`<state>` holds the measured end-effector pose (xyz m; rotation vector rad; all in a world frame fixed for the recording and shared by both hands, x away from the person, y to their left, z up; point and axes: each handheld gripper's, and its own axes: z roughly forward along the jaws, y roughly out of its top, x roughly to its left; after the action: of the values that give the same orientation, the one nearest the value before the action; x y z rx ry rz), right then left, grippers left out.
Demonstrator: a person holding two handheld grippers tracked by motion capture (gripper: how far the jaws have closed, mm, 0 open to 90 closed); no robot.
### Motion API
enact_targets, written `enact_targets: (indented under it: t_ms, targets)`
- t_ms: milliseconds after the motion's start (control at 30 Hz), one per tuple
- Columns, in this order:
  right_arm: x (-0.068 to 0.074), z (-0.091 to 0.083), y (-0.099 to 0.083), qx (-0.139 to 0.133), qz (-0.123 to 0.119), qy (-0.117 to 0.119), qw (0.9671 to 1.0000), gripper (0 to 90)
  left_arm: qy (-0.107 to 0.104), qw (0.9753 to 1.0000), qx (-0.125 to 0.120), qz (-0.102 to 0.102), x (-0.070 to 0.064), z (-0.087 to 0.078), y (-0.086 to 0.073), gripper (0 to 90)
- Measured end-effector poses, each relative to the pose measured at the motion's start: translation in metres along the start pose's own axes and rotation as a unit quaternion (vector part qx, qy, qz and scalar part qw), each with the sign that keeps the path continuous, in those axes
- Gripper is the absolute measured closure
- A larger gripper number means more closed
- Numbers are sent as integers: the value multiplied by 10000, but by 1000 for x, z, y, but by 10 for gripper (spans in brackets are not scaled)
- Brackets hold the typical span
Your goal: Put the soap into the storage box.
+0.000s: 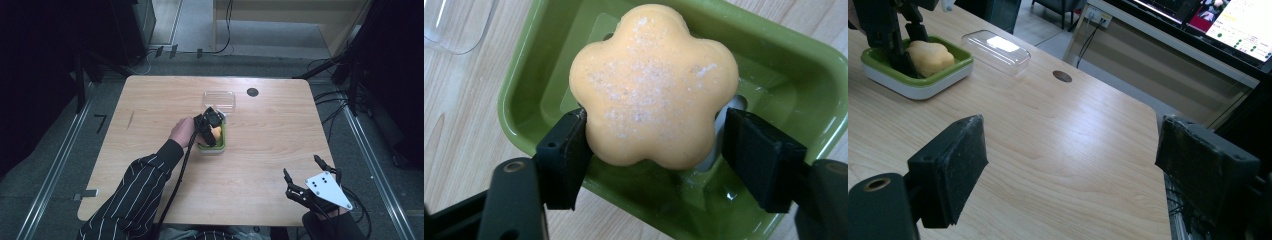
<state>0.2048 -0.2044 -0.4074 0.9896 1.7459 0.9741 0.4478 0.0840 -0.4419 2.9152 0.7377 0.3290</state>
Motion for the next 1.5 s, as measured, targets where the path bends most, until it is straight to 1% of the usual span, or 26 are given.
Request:
enact_targets:
  t_ms: [33,67,133,233,333,400,467,533,567,600,733,867,900,933,1000,1067,1100,1133,1167,1233,1267,1333,1467,1500]
  targets:
    - [0,0,0,-2,2,-2,10000,134,-15,10000,-14,-3,0,0,0,259]
    - [0,0,0,-1,5,-4,10000,134,33,10000,-28,1,0,-1,0,243]
    - [0,0,0,-3,1,0,10000,134,20,10000,-77,-42,0,-2,-1,218]
    - [0,0,0,-6,0,-8,10000,134,74,9999,-69,-83,-1,-4,0,152]
    - [0,0,0,-6,9,-13,10000,134,134,9998,-42,-140,0,-8,0,132]
    - [0,0,0,-3,21,-11,10000,134,111,9997,-113,-196,1,-11,-2,103]
    - [0,0,0,-9,16,-19,10000,134,117,9996,-58,-249,1,-15,-3,69]
    - [0,0,0,-10,19,-19,10000,134,77,9995,4,-317,1,-20,-6,28]
    - [0,0,0,-8,14,-18,10000,134,51,9995,23,-317,1,-22,-7,14]
    - [0,0,0,-8,12,-15,10000,133,29,9994,-3,-353,0,-24,-9,7]
    - [0,0,0,-13,5,-10,10000,133,14,9991,60,-412,-3,-31,-18,0]
    - [0,0,0,-16,7,3,10000,133,-17,9989,48,-466,-8,-38,-27,0]
    - [0,0,0,-10,9,7,10000,134,-22,9990,64,-445,-8,-40,-29,0]
    - [0,0,0,-15,8,6,10000,133,-29,9990,139,-418,-9,-41,-31,0]
    - [0,0,0,-16,21,6,10000,134,-8,9990,131,-417,-10,-42,-36,0]
    - [0,0,0,-20,15,10,10000,133,-56,9988,197,-439,-11,-43,-40,0]
    - [0,0,0,-20,16,11,10000,133,-40,9988,172,-465,-11,-44,-42,0]
    - [0,0,0,-20,19,9,10000,134,-61,9986,207,-484,-12,-44,-44,0]
    - [0,0,0,-22,17,12,10000,134,-92,9986,245,-460,-12,-45,-46,0]
    - [0,0,0,-19,27,11,10000,134,-69,9985,258,-482,-13,-45,-50,0]
    - [0,0,0,-18,25,12,10000,134,-96,9984,323,-462,-14,-46,-52,0]
    - [0,0,0,-21,16,11,10000,134,-86,9982,334,-498,-16,-46,-57,0]
    - [0,0,0,-20,12,14,10000,133,-108,9975,447,-528,-20,-47,-69,0]
    - [0,0,0,-19,15,16,10000,133,-134,9972,507,-530,-21,-47,-72,0]
